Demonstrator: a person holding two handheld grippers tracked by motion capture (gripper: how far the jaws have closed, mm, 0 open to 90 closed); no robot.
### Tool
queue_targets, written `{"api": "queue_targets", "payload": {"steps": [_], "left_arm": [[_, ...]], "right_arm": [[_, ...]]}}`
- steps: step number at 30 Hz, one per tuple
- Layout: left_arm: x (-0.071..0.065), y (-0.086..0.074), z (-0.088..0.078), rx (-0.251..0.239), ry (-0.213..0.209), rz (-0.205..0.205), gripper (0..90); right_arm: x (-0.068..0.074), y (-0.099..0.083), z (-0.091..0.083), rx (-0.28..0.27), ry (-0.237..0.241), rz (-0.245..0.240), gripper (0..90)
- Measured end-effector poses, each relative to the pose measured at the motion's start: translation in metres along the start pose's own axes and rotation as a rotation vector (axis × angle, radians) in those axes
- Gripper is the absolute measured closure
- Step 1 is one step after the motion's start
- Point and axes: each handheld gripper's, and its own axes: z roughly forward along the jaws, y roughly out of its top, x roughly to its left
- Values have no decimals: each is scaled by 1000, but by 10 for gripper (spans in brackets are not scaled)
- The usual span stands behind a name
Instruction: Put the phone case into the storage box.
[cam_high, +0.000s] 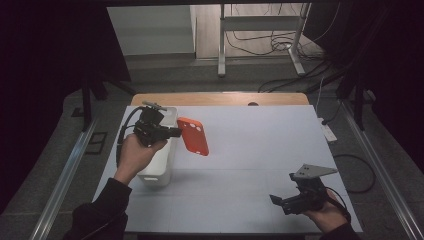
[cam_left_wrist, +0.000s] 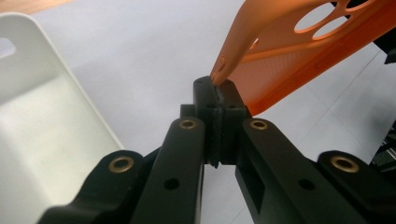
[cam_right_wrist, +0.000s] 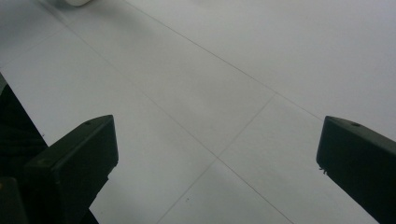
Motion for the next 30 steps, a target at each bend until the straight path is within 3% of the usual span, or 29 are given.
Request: {"api": "queue_targets", "payload": {"steps": [30], "left_arm": [[46,20,-27,21,92,-89,891]], "right_arm": [[-14,-22,-26,1,-75,63,0]]}}
